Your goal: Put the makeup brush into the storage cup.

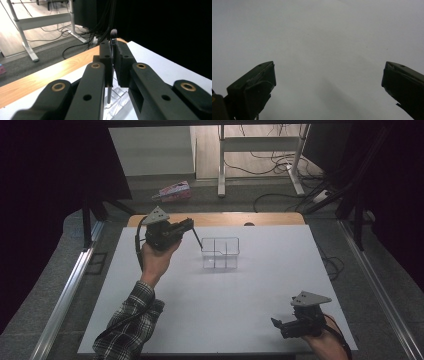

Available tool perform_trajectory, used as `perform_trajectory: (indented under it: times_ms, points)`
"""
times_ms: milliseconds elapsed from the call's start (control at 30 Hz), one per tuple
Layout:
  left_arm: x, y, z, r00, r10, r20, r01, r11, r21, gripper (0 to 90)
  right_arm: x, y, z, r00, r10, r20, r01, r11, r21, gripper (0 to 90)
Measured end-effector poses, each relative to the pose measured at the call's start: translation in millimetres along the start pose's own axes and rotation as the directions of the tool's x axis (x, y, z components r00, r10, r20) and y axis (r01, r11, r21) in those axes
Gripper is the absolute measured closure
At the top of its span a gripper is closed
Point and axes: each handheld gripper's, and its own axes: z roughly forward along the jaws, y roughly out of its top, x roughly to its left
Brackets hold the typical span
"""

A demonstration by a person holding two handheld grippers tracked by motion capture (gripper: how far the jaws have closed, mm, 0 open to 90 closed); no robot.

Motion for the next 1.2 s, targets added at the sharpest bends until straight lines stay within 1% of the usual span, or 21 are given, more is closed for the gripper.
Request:
perform_trajectory:
  times_ms: [67, 233, 300, 567, 767, 1033, 1200]
  points:
    - [0.6, 0.2, 2.6, 1.0, -0.005, -0.001, 0.005, 1.0, -0.001, 85.6, -0.3, -0.6, 0.2, 1.0, 0.0, -0.002, 0.0, 1.0, 0.001, 0.0]
    - [0.2, -0.9, 10.2, 0.9999, 0.004, -0.01, -0.004, 1.0, 0.008, 85.6, 0.4, -0.7, 0.7, 1.0, -0.006, -0.005, 0.006, 1.0, 0.008, 0.0]
    - [0.2, -2.4, 13.3, 0.9999, 0.0, -0.011, 0.0, 1.0, 0.009, 85.6, 0.5, -0.7, 1.0, 1.0, -0.007, -0.005, 0.007, 1.0, 0.01, 0.0]
    - [0.1, -8.6, 23.9, 0.9997, 0.006, -0.024, -0.005, 0.9995, 0.031, 85.6, 1.4, -0.4, 1.0, 0.9999, -0.012, -0.009, 0.012, 1.0, 0.01, 0.0]
    - [1.3, -13.8, 29.1, 0.9996, 0.006, -0.028, -0.005, 0.9992, 0.039, 85.6, 0.4, -0.7, 0.5, 0.9999, -0.01, -0.013, 0.011, 1.0, 0.008, 0.0]
    - [2.0, -21.9, 36.1, 0.9996, -0.005, -0.027, 0.006, 0.999, 0.044, 85.5, 1.2, -0.9, 1.4, 0.9998, -0.014, -0.015, 0.014, 1.0, 0.016, 0.0]
    - [1.2, -28.4, 41.8, 0.9994, -0.004, -0.033, 0.006, 0.9983, 0.057, 85.6, 1.6, -0.9, 1.6, 0.9997, -0.016, -0.018, 0.017, 1.0, 0.02, 0.0]
